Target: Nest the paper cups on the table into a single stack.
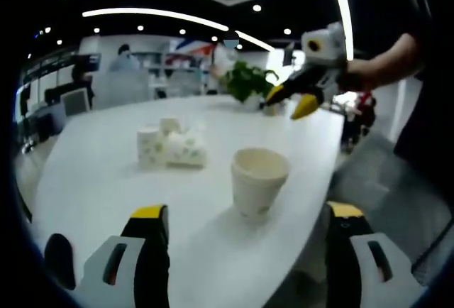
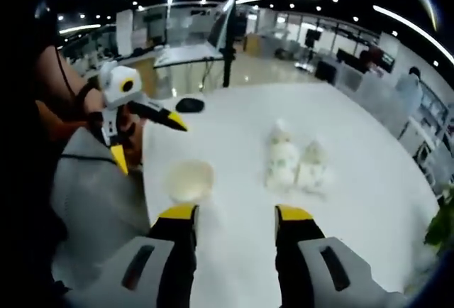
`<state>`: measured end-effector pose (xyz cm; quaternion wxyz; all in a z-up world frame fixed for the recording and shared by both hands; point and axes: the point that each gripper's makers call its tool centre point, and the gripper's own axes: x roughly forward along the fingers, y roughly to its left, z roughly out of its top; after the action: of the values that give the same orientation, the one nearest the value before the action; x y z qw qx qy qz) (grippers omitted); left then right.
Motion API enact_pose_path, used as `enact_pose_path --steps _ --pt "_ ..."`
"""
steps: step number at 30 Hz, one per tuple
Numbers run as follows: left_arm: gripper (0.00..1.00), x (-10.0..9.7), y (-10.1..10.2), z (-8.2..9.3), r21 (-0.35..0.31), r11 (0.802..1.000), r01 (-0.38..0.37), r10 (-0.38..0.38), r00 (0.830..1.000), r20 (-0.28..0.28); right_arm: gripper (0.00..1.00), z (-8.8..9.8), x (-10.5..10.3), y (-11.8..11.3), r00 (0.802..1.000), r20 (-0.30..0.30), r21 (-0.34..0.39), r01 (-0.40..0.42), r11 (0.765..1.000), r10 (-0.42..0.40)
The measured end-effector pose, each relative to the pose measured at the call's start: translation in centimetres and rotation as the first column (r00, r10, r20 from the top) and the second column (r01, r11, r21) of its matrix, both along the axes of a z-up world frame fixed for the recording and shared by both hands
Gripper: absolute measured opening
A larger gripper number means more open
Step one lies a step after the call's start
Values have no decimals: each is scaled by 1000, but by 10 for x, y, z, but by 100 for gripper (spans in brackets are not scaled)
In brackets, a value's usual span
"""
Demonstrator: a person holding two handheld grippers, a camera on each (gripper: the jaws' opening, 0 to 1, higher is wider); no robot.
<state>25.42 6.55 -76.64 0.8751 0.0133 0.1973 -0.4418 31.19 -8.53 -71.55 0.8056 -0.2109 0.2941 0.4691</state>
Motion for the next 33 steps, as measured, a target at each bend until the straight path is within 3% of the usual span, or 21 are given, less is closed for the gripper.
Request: enact_pose_path --steps 2,13,23,30,33 --pt "89 0 1 0 0 1000 -3 3 1000 0 47 0 3 -3 999 -20 22 44 999 -43" --pt "89 -2 4 -1 5 1000 -7 7 1000 -4 56 -2 17 -21 993 -20 25 116 993 -116" --pt "89 -3 3 -2 7 1000 -8 8 1000 -4 66 4 27 -28 981 -38 89 194 977 -191" --pt "89 -4 2 -1 6 1000 -12 12 1000 -8 73 6 30 -26 966 -108 162 250 954 -235" --pt "89 -5 2 -2 6 1000 -12 12 1000 -10 75 7 31 -27 964 -108 164 258 952 -243"
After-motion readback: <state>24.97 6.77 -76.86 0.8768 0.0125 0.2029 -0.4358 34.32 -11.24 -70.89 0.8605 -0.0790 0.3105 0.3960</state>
